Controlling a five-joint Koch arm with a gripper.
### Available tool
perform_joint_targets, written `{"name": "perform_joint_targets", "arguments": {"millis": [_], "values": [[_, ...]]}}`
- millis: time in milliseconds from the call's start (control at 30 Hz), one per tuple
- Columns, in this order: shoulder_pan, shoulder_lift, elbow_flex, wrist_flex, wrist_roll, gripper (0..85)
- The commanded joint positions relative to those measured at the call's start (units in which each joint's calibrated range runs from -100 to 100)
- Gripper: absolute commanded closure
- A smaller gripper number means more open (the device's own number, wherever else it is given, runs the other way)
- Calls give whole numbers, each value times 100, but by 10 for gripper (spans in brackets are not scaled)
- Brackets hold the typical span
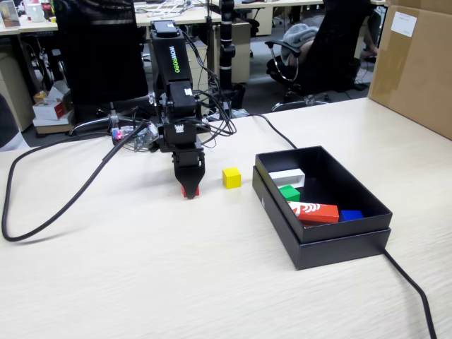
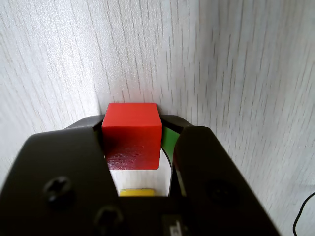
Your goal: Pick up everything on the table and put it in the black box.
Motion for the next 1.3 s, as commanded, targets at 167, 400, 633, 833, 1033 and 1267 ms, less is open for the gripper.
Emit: {"name": "perform_joint_targets", "arguments": {"millis": [167,400,633,833,1033,1267], "values": [[10,-664,398,-217,44,833],[93,-1502,1123,-1038,88,833],[342,-1812,2438,-1289,112,833],[796,-1743,3335,-1289,200,833],[1221,-733,4695,-1392,357,831],[1553,873,5883,-1392,562,831]]}}
